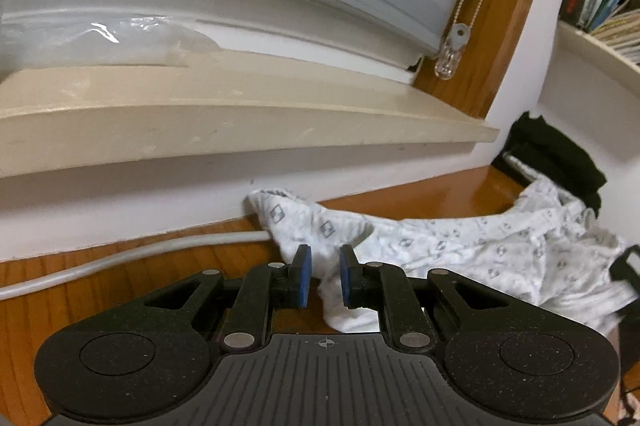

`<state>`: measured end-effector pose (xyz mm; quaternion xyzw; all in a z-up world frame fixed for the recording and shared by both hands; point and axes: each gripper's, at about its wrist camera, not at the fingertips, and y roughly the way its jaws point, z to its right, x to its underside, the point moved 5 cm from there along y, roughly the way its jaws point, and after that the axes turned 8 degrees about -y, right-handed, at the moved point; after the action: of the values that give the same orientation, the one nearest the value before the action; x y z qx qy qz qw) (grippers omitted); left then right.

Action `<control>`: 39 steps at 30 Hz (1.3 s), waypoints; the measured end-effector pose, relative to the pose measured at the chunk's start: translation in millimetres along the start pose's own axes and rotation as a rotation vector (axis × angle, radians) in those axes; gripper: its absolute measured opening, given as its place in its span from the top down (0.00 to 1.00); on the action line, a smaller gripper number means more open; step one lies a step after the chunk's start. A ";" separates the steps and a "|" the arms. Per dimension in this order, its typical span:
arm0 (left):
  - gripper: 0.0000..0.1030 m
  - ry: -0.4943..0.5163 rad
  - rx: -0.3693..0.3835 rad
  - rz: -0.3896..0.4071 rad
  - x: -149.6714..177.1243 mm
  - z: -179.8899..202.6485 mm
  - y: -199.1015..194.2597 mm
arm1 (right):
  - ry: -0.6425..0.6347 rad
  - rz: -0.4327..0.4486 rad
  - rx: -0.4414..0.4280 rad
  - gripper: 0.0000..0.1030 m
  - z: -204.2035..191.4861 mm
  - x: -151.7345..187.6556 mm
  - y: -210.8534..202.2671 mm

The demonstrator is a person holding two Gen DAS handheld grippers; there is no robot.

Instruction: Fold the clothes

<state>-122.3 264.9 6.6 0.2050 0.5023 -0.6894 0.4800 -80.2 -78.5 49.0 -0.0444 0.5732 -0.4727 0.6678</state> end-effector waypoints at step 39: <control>0.87 0.090 -0.198 -0.060 0.6 -63.2 -55.1 | -0.078 0.040 -0.294 0.96 -91.1 -51.3 -23.9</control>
<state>-183.0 322.7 7.5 0.1724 0.5948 -0.6405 0.4541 -162.4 -12.6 69.6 -0.1486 0.6105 -0.3684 0.6852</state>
